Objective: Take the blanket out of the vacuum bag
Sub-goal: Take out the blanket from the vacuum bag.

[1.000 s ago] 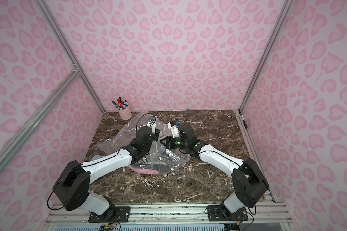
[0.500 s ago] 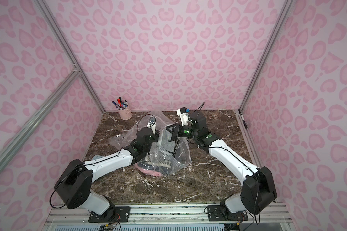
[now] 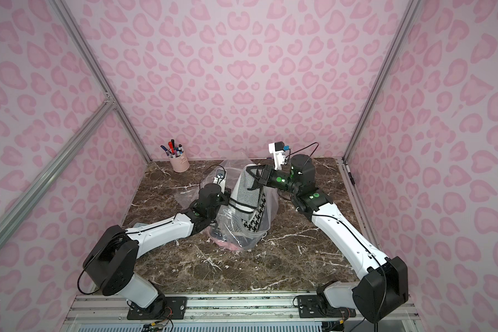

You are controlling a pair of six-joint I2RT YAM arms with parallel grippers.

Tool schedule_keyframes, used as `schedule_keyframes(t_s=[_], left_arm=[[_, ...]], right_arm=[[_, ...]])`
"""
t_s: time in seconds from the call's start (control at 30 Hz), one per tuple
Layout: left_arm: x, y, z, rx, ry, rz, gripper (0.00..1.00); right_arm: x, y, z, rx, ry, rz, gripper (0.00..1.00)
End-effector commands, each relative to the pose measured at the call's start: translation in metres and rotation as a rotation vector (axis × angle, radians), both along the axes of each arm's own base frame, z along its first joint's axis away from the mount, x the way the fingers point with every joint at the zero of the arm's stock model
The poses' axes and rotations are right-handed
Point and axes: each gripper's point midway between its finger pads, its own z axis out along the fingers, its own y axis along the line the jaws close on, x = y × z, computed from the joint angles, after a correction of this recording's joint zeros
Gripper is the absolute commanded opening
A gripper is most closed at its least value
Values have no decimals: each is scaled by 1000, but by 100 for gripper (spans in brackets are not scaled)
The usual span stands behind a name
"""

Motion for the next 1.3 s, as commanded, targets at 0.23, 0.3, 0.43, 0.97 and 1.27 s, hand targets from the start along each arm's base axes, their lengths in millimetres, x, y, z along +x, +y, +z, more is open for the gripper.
schedule_keyframes(t_s=[0.23, 0.3, 0.43, 0.97, 1.27], left_arm=[[-17, -110, 1, -88, 84, -513, 4], [-22, -131, -7, -88, 125, -606, 4], [-33, -180, -37, -76, 260, -823, 4], [-10, -157, -136, -63, 508, -513, 5], [1, -145, -160, -51, 553, -391, 4]], right_arm=[[-5, 5, -20, 35, -85, 20, 0], [-6, 12, -34, 9, -75, 35, 0], [-15, 41, -48, -13, -70, 113, 0], [-64, 21, 64, 43, -353, 36, 0], [-81, 5, 130, 122, -492, 24, 0]])
